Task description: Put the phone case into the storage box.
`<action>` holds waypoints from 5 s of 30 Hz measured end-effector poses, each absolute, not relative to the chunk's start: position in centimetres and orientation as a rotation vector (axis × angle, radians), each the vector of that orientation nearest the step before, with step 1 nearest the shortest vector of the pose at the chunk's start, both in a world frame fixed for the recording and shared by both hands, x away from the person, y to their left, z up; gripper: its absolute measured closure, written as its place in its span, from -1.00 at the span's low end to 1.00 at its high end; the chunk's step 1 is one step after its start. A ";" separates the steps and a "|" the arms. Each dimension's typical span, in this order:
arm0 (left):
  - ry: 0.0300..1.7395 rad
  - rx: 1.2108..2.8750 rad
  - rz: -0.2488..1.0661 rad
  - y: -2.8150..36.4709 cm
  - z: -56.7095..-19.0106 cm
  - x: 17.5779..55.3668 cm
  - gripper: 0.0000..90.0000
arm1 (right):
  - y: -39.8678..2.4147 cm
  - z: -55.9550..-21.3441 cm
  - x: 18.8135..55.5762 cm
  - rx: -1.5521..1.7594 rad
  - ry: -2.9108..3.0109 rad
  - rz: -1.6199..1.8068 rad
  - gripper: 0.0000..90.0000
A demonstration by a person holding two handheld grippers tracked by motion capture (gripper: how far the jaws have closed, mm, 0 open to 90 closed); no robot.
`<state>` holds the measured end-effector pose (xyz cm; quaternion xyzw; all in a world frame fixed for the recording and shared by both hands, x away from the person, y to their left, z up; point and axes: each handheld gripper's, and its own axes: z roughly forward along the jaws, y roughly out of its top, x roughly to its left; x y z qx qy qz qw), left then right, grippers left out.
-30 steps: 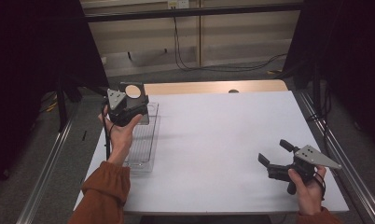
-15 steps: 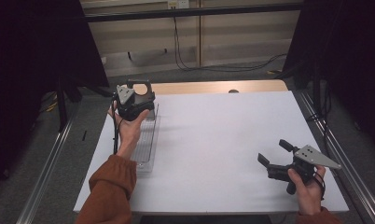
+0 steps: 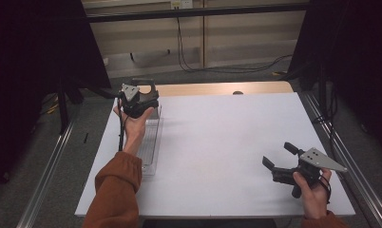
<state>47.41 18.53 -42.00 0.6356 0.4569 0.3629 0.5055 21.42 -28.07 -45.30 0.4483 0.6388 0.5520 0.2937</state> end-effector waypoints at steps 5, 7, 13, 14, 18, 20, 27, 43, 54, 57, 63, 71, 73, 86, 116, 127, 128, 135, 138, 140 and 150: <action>1.091 1.552 0.866 18.3 -42.4 47.6 -0.72 | -28.2 -45.3 21.4 1.185 1.706 1.462 -0.95; 1.098 1.555 0.864 18.3 -42.5 47.7 -0.72 | -28.3 -45.3 21.4 1.187 1.705 1.462 -0.95; 1.121 1.567 0.861 18.3 -43.1 48.0 -0.72 | -28.2 -45.3 21.4 1.200 1.702 1.466 -0.95; 1.123 1.565 0.864 18.2 -43.2 48.0 -0.72 | -28.2 -45.4 21.5 1.198 1.700 1.465 -0.94; 1.119 1.582 0.873 18.2 -43.4 48.1 -0.72 | -28.2 -45.3 21.4 1.195 1.707 1.472 -0.95; 1.128 1.592 0.884 18.2 -43.5 48.2 -0.72 | -28.3 -45.3 21.4 1.198 1.706 1.474 -0.94; 1.163 1.600 0.895 18.3 -43.9 48.5 -0.73 | -28.2 -45.4 21.5 1.180 1.724 1.466 -0.94; 1.123 1.613 0.897 17.6 -44.5 49.3 -0.73 | -28.2 -45.3 21.5 1.189 1.712 1.483 -0.94; 1.143 1.630 0.893 17.8 -44.6 49.4 -0.74 | -28.3 -45.3 21.5 1.179 1.714 1.486 -0.95; 1.155 1.635 0.894 17.8 -44.6 49.3 -0.74 | -28.3 -45.3 21.5 1.174 1.721 1.480 -0.94; 1.169 1.621 0.875 18.2 -44.4 49.2 -0.77 | -28.1 -45.3 21.5 1.182 1.716 1.484 -0.94; 1.166 1.641 0.853 18.1 -44.4 49.1 -0.87 | -28.1 -45.3 21.5 1.180 1.719 1.486 -0.95; 1.173 1.638 0.843 18.3 -44.3 49.1 -0.90 | -28.1 -45.3 21.5 1.167 1.725 1.483 -0.95; 1.188 1.633 0.799 18.7 -44.1 49.0 -0.95 | -28.0 -45.3 21.5 1.178 1.722 1.485 -0.95; 1.246 1.594 0.768 19.1 -43.3 49.0 -0.90 | -28.1 -45.5 21.7 1.169 1.740 1.478 -0.95; 1.246 1.614 0.770 18.5 -43.6 49.1 -0.93 | -28.1 -45.5 21.6 1.174 1.729 1.487 -0.95; 1.245 1.617 0.767 18.6 -43.5 49.0 -0.93 | -28.2 -45.5 21.6 1.175 1.734 1.484 -0.95; 1.227 1.618 0.723 19.3 -43.1 48.8 -0.95 | -28.2 -45.6 21.6 1.181 1.732 1.486 -0.95; 1.218 1.628 0.708 19.8 -43.0 48.8 -0.95 | -28.2 -45.7 21.7 1.180 1.733 1.485 -0.95; 1.191 1.642 0.712 19.9 -43.0 48.7 -0.95 | -28.2 -45.8 21.7 1.185 1.730 1.482 -0.95; 1.204 1.634 0.758 19.2 -43.5 49.3 -0.95 | -28.4 -45.8 21.5 1.194 1.724 1.483 -0.95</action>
